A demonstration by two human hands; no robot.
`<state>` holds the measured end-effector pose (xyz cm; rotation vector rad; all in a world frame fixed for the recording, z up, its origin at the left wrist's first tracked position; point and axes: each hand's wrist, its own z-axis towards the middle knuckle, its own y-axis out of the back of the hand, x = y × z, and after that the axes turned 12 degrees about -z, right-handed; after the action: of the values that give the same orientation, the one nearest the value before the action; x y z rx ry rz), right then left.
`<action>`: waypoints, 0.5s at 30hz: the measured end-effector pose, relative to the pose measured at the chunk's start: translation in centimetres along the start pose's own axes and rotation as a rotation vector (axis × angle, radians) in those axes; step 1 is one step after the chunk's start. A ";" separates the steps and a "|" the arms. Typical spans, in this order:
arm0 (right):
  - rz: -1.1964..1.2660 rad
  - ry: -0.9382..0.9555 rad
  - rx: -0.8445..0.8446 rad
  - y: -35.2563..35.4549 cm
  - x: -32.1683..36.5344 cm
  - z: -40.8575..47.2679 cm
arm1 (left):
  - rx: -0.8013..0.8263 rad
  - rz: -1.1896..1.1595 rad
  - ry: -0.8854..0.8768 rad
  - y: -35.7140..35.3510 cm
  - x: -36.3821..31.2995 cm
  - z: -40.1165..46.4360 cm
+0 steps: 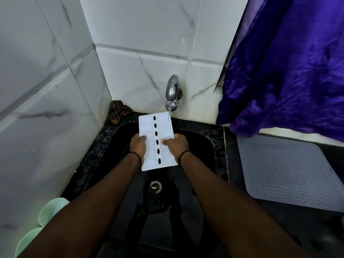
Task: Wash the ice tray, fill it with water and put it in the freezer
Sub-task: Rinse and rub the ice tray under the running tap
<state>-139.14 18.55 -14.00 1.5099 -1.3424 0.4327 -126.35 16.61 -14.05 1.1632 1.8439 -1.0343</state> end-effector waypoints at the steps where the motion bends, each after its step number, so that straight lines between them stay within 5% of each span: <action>1: -0.008 0.006 -0.014 -0.1 0.1 0.1 | -0.004 0.006 -0.003 -0.1 -0.1 0.1; 9: -0.176 0.073 -0.079 -0.2 0.6 0.3 | -0.026 0.054 -0.051 -0.3 -0.4 0.4; 15: 0.041 0.067 0.056 0.3 0.4 0.8 | -0.073 0.021 -0.077 -0.8 -1.3 0.9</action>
<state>-139.57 17.71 -13.84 1.5024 -1.3209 0.5460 -126.55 15.16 -13.09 1.0826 1.7905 -0.9790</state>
